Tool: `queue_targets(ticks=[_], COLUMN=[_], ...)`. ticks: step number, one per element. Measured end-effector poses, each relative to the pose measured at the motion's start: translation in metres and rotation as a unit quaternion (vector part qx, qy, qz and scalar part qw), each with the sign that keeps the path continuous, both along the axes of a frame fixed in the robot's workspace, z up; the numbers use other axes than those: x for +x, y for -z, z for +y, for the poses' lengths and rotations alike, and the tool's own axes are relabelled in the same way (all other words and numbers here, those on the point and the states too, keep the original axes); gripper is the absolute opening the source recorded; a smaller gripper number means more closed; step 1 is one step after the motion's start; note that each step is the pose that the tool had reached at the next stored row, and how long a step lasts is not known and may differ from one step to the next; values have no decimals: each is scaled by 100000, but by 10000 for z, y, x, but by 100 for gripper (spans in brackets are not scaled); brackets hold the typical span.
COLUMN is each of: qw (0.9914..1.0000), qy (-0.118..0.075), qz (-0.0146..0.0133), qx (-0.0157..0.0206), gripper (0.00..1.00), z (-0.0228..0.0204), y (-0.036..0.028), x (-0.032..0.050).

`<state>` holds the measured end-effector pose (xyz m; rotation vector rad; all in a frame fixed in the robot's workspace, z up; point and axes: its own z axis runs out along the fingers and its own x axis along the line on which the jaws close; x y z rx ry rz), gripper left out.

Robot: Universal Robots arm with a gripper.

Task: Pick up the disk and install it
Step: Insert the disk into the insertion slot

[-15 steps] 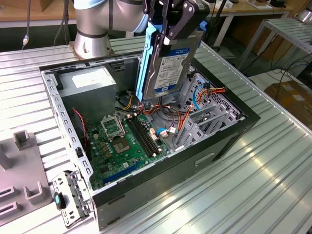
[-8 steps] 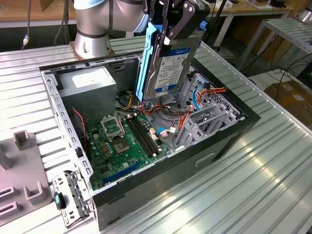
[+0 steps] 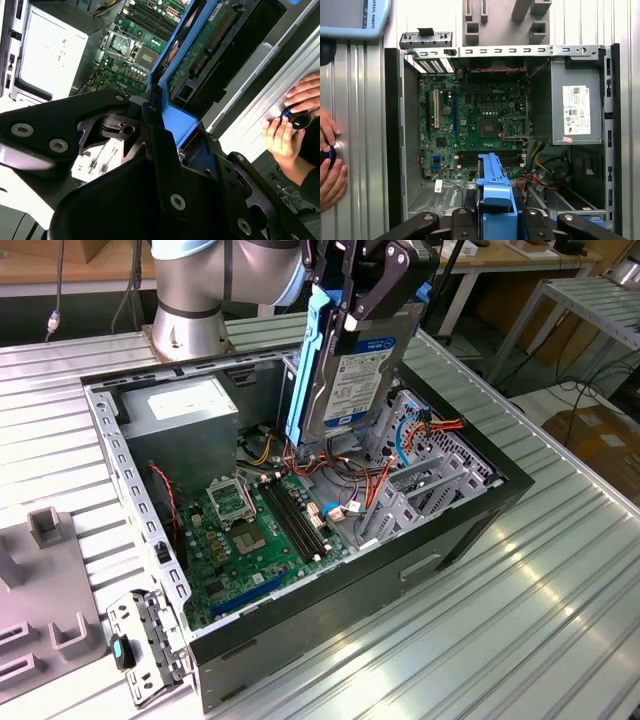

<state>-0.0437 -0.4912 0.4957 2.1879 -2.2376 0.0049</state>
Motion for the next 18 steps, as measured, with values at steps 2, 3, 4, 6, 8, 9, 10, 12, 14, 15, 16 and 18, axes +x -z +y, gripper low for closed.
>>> queue_targets(ticks=[2, 3, 4, 6, 8, 9, 10, 12, 14, 15, 16, 18], qw=[100000, 100000, 100000, 100000, 100000, 100000, 100000, 100000, 100000, 100000, 100000, 100000], qy=[-2, -2, 1, -4, -3, -1, -2, -3, -4, 3, 2, -4], qz=[0, 0, -1, 1, 2, 1, -2, 3, -1, 0, -2, 2], qx=[-6, -8, -13, -25, -61, -75, -84, -128, -142, -195, -241, -306], gripper=[37, 37, 37, 37, 37, 37, 37, 37, 37, 37, 37, 37], z=[-2, -13, -36, -110, -178, -204, -229, -289, -339, -365, -371, -376], y=[0, 0, 1, 4, 8, 10, 12, 16, 22, 27, 32, 41], x=[29, 39, 43, 48, 52, 54, 55, 58, 61, 77, 101, 163])
